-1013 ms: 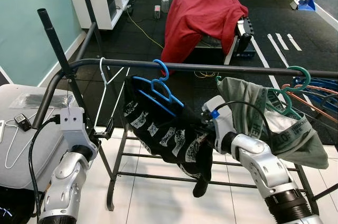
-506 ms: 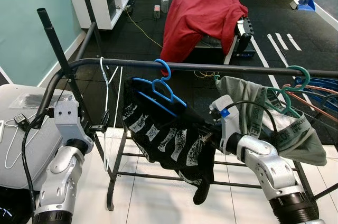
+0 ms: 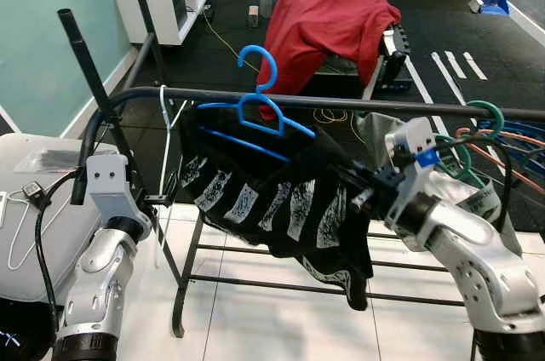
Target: Hang hanger
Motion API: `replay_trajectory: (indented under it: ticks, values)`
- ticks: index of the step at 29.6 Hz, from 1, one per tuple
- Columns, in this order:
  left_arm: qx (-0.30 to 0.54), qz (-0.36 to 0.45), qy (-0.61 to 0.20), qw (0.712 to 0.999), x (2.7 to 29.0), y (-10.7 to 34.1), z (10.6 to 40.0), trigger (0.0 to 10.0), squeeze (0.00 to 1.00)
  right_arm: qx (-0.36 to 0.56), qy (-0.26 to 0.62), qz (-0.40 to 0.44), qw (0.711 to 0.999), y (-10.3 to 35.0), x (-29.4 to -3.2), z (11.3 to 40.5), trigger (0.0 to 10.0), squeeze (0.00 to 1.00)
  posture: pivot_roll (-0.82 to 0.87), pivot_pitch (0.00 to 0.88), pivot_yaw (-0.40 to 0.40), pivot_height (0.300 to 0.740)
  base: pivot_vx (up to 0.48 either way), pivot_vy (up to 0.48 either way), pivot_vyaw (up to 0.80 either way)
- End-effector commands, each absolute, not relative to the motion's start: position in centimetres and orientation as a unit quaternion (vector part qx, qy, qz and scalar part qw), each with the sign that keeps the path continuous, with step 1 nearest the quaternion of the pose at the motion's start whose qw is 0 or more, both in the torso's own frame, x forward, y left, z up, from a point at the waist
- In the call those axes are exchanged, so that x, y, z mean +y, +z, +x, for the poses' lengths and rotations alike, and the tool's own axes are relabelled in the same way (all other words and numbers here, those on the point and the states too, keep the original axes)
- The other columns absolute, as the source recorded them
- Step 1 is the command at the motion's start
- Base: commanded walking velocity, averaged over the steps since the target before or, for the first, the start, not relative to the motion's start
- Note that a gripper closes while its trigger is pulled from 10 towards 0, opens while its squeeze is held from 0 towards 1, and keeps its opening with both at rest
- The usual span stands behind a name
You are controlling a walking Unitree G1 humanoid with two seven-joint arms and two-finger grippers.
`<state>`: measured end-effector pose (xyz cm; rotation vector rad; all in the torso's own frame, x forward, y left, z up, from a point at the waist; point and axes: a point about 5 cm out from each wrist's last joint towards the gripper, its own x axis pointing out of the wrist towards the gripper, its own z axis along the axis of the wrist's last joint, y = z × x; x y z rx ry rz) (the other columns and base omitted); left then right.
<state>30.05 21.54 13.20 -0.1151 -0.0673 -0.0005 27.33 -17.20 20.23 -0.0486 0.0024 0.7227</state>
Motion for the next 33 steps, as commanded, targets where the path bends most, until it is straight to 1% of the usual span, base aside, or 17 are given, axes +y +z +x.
replay_trajectory:
  ticks: [1,5,9,10,13,15,18,19,21,24,25,26,27,28,29,30,33]
  values:
    - [-0.026,-0.057,0.000,0.998,21.7,13.0,29.9,10.0,0.00,-0.018,0.362,-0.024,0.932,21.0,-17.1,27.0,0.0,0.00,-0.11,0.123,-0.002,0.740,0.000,0.000,0.00]
    - [-0.022,-0.056,-0.002,0.998,21.9,13.0,29.7,10.0,0.00,0.047,0.399,-0.003,0.916,18.7,-17.8,23.9,0.0,0.00,-0.12,0.127,0.004,0.740,0.000,0.000,0.00]
    - [-0.021,-0.056,-0.004,0.998,21.9,13.0,29.8,10.0,0.00,0.056,0.405,0.007,0.913,18.6,-17.9,23.4,0.0,0.00,-0.12,0.126,0.006,0.740,0.000,0.000,0.00]
    - [-0.024,-0.054,-0.010,0.998,22.0,13.2,30.0,10.0,0.00,0.066,0.429,0.028,0.900,18.4,-18.1,22.4,0.0,0.00,-0.12,0.125,0.008,0.740,0.000,0.000,0.00]
    - [-0.032,-0.051,-0.011,0.998,22.5,13.8,30.4,10.0,0.00,0.045,0.449,0.068,0.890,19.5,-18.2,21.8,0.0,0.00,-0.13,0.118,0.014,0.740,0.000,0.000,0.00]
    - [-0.032,-0.051,-0.011,0.998,22.5,13.8,30.4,10.0,0.00,0.045,0.449,0.068,0.890,19.5,-18.2,21.8,0.0,0.00,-0.13,0.118,0.014,0.740,0.000,0.000,0.00]
    - [-0.039,-0.050,-0.011,0.998,23.0,14.3,30.5,10.0,0.00,0.036,0.465,0.080,0.881,20.1,-18.3,21.4,0.0,0.00,-0.13,0.114,0.017,0.740,0.000,0.000,0.00]
    - [-0.046,-0.053,-0.013,0.997,23.3,14.7,30.6,10.0,0.00,0.041,0.483,0.080,0.871,20.2,-18.4,20.8,0.0,0.00,-0.13,0.114,0.017,0.740,0.000,0.000,0.00]
    - [-0.046,-0.053,-0.013,0.997,23.3,14.7,30.6,10.0,0.00,0.041,0.483,0.080,0.871,20.2,-18.4,20.8,0.0,0.00,-0.13,0.114,0.017,0.740,0.000,0.000,0.00]
    - [-0.085,-0.089,-0.088,0.988,24.2,17.1,30.5,10.0,0.00,0.099,0.554,0.066,0.824,19.7,-18.6,18.2,0.0,0.00,-0.14,0.100,0.020,0.740,0.000,0.000,0.00]
    - [-0.085,-0.089,-0.088,0.988,24.2,17.1,30.5,10.0,0.00,0.099,0.554,0.066,0.824,19.7,-18.6,18.2,0.0,0.00,-0.14,0.100,0.020,0.740,0.000,0.000,0.00]
    - [-0.094,-0.095,-0.122,0.984,24.3,17.8,30.3,10.0,0.00,0.111,0.565,0.065,0.815,19.7,-18.7,17.8,0.0,0.00,-0.14,0.096,0.024,0.740,0.000,0.000,0.00]
    - [-0.094,-0.095,-0.122,0.984,24.3,17.8,30.3,10.0,0.00,0.111,0.565,0.065,0.815,19.7,-18.7,17.8,0.0,0.00,-0.14,0.096,0.024,0.740,0.000,0.000,0.00]
    - [-0.098,-0.097,-0.141,0.980,24.3,18.1,30.1,10.0,0.00,0.116,0.569,0.066,0.811,19.7,-18.8,17.6,0.0,0.00,-0.14,0.096,0.024,0.740,0.000,0.000,0.00]
    - [-0.111,-0.103,-0.185,0.971,24.7,19.2,29.6,10.0,0.00,0.121,0.571,0.057,0.810,20.0,-19.3,17.4,0.0,0.00,-0.14,0.091,0.029,0.740,0.000,0.000,0.00]
    - [-0.128,-0.109,-0.226,0.960,25.3,20.4,29.0,10.0,0.00,0.124,0.568,0.046,0.812,20.5,-20.0,17.3,0.0,0.00,-0.14,0.091,0.029,0.740,0.000,0.000,0.00]
    - [-0.143,-0.114,-0.259,0.948,25.7,21.5,28.4,10.0,0.00,0.123,0.563,0.035,0.817,21.0,-20.7,17.3,0.0,0.00,-0.14,0.092,0.038,0.740,0.000,0.000,0.00]
